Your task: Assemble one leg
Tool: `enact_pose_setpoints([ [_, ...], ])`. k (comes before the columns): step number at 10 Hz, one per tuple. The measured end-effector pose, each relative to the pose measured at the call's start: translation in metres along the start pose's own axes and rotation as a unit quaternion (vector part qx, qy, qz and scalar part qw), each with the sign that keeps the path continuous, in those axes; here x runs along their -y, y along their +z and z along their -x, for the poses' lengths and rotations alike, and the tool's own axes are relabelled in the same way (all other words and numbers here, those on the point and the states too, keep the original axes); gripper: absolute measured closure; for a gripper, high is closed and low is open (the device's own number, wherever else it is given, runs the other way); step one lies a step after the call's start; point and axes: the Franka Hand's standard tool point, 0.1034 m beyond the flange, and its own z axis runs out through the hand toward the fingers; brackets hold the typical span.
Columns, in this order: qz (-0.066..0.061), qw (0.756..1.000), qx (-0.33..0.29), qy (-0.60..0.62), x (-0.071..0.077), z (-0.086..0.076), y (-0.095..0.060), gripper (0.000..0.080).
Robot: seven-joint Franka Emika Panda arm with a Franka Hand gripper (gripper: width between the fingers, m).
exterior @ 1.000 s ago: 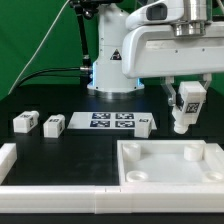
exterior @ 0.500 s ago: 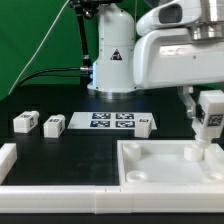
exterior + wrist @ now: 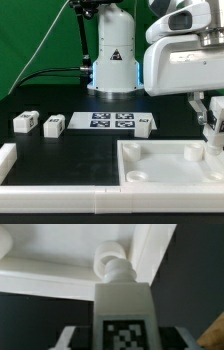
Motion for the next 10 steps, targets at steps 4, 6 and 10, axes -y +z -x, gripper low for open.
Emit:
enact_pose_setpoints([
  [4, 0.0, 0.999, -0.043, -0.004, 0.007, 0.011, 0.008, 0.0512],
  [6, 0.004, 0.998, -0.057, -0.01, 0.001, 0.013, 0.013, 0.0512],
  [10, 0.007, 0.999, -0.053, -0.01, -0.007, 0.017, 0.02, 0.0512],
])
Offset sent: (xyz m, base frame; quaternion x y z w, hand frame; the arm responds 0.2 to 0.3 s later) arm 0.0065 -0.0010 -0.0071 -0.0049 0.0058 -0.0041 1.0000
